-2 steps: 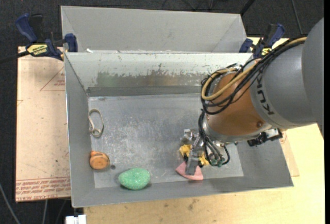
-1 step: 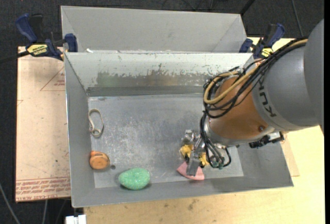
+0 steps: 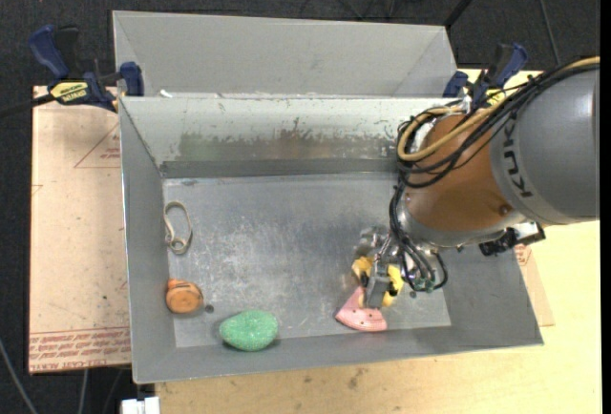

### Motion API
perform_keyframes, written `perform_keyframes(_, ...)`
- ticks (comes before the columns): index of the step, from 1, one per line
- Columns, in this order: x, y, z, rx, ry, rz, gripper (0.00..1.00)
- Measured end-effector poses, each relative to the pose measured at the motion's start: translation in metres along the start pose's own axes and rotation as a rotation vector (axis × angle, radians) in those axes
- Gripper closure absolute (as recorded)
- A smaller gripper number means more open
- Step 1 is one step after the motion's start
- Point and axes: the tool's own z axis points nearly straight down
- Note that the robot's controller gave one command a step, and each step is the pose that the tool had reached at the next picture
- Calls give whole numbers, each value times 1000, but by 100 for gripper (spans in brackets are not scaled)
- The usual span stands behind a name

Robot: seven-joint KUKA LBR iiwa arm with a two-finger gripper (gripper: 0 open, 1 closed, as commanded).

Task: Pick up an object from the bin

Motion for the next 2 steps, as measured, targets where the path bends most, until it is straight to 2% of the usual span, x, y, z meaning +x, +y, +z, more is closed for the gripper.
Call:
perform_keyframes(1, 12, 25, -98, 0, -1, -5, 100)
perform_keyframes(2, 12, 25, -98, 0, -1, -5, 100)
